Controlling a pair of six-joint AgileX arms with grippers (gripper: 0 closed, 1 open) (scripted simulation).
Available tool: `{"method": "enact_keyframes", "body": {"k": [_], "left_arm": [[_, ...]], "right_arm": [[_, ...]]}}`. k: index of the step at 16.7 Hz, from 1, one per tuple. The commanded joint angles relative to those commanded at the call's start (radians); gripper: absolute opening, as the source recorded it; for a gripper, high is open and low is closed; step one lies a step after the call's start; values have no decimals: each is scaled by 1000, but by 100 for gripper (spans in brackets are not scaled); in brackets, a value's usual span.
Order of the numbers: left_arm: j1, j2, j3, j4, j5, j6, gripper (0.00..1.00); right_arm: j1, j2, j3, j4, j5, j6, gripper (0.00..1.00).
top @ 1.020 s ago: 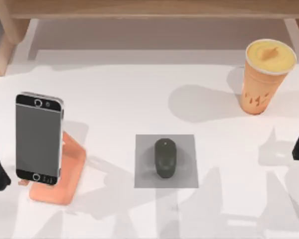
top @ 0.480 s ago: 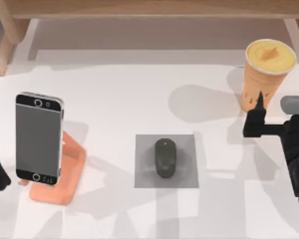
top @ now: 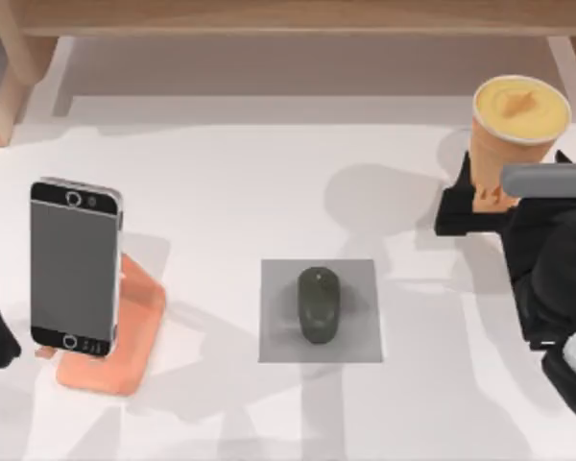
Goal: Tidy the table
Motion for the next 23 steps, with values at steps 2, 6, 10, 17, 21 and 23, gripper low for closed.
{"method": "enact_keyframes", "body": {"k": [2,6,10,17,21,23], "left_arm": [[0,0,0,0,0,0,100],[0,0,0,0,0,0,100],[0,0,0,0,0,0,100],[0,0,0,0,0,0,100],[0,0,0,0,0,0,100],[0,0,0,0,0,0,100]], "right_arm": [[-1,2,2,1,-1,0,100],[2,0,3,-3,0,0,100],[-25,18,78,-57,-25,-1,100],[-40,28,118,-88,-39,-1,92],[-40,28,118,-88,-39,-1,62],[-40,28,118,-88,-39,-1,47]]}}
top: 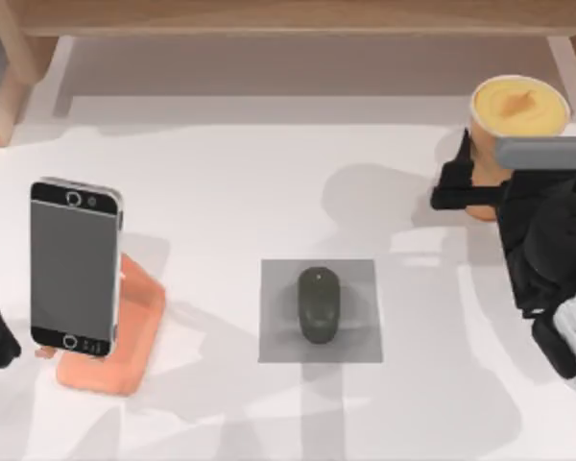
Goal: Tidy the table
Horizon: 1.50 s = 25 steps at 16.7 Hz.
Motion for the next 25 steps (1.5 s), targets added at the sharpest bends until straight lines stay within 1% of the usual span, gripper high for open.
{"method": "enact_keyframes", "body": {"k": [6,7,25], "left_arm": [[0,0,0,0,0,0,100],[0,0,0,0,0,0,100],[0,0,0,0,0,0,100]], "right_arm": [[0,0,0,0,0,0,2],[0,0,0,0,0,0,0],[2,-48,-8,-41,-1,2,0]]}}
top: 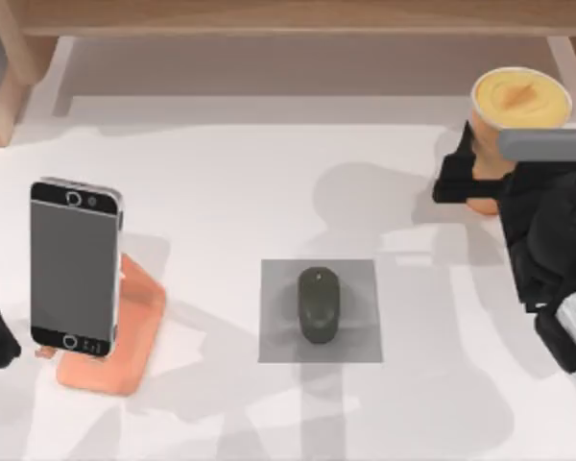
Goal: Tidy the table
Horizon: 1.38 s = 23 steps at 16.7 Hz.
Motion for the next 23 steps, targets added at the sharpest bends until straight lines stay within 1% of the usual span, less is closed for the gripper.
{"method": "enact_keyframes", "body": {"k": [3,6,10,14,18,23], "left_arm": [[0,0,0,0,0,0,100],[0,0,0,0,0,0,100],[0,0,0,0,0,0,100],[0,0,0,0,0,0,100],[0,0,0,0,0,0,100],[0,0,0,0,0,0,100]], "right_arm": [[2,-6,12,-1,3,4,0],[19,-73,59,-53,25,26,0],[56,-168,164,-198,65,70,0],[74,-248,301,-398,82,102,0],[44,-284,453,-603,46,104,0],[-47,-252,606,-794,-48,61,0]]}}
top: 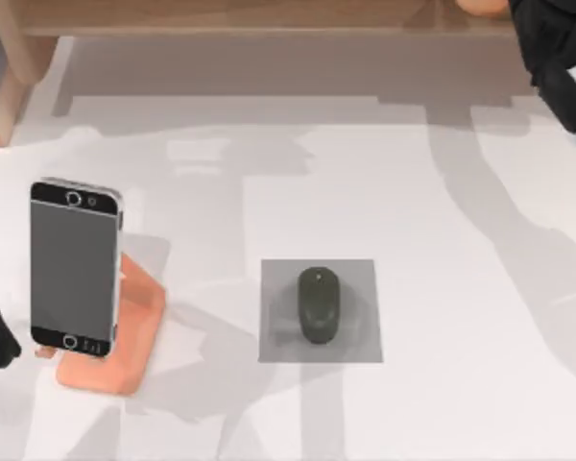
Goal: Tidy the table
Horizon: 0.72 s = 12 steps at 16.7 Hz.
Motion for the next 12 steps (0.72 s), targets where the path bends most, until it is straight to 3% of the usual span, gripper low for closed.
{"method": "enact_keyframes", "body": {"k": [6,12], "left_arm": [[0,0,0,0,0,0,100],[0,0,0,0,0,0,100]], "right_arm": [[-92,70,107,-94,-95,-55,0],[-92,70,107,-96,-98,-55,0]]}}
